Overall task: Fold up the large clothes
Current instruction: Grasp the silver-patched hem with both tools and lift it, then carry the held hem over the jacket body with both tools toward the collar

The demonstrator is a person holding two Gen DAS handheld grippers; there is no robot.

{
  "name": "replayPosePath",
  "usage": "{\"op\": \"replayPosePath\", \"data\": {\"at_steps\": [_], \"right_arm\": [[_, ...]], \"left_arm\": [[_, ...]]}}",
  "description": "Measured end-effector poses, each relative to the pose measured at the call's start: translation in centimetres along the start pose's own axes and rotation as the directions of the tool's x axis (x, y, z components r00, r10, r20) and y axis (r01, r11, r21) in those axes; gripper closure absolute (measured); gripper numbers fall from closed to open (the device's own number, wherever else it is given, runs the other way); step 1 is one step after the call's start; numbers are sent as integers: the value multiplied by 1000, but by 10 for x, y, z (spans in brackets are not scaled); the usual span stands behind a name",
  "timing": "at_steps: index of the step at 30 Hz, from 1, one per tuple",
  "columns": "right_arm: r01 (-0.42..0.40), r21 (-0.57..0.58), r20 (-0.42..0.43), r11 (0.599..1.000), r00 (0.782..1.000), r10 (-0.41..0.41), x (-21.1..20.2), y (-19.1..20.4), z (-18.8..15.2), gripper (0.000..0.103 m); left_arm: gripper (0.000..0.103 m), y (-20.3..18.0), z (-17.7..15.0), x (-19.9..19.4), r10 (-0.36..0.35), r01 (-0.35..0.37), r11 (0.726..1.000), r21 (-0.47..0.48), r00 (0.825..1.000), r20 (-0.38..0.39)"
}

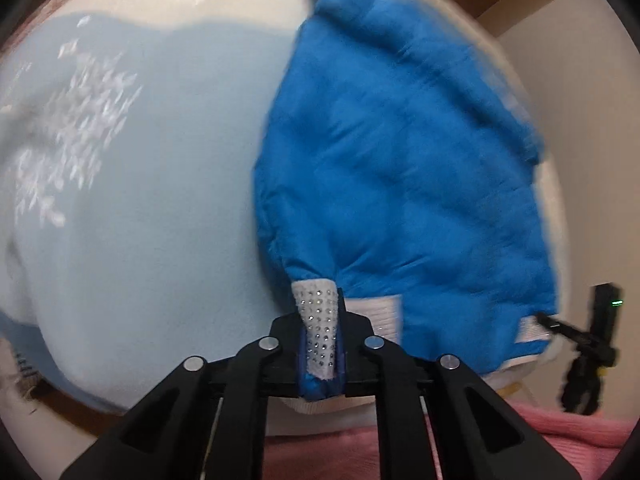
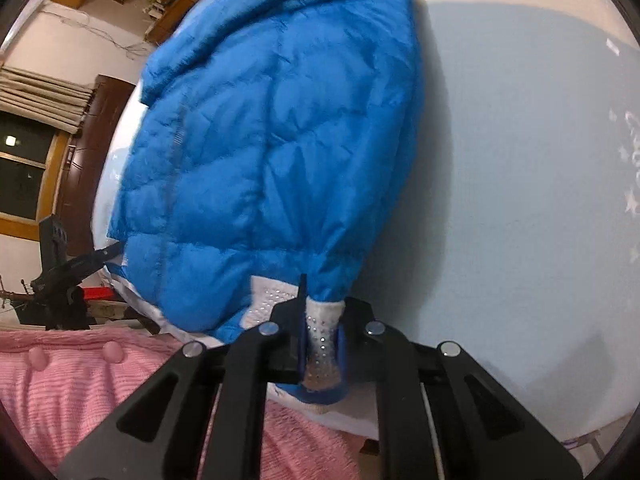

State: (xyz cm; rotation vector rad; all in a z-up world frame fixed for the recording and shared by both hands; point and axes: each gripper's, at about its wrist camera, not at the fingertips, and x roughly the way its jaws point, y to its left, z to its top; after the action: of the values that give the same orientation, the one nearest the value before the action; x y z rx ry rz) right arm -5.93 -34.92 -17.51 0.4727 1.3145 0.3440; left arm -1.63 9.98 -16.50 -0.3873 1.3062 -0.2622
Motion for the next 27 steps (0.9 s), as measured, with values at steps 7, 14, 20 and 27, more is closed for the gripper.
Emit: {"op": "replayPosePath", "data": {"at_steps": [7,14,20,27], "right_arm": [[-116,-3,144,993,983,115,-56,18,44,94],[-201,39,191,979,963,190,-76,12,116,94],[-235,62,197,970,956,219,-76,7,179,94],[-245,94,175,965,958,226,-54,-5,255,94]], "left_arm": [[93,-34,70,-52,-152,145,988,60,977,150],[93,-50,142,-53,-200,185,979,89,957,211],[93,-57,196,-32,-226,211,973,90,948,223],[92,-67,260,0,-224,207,974,96,948,226]]}}
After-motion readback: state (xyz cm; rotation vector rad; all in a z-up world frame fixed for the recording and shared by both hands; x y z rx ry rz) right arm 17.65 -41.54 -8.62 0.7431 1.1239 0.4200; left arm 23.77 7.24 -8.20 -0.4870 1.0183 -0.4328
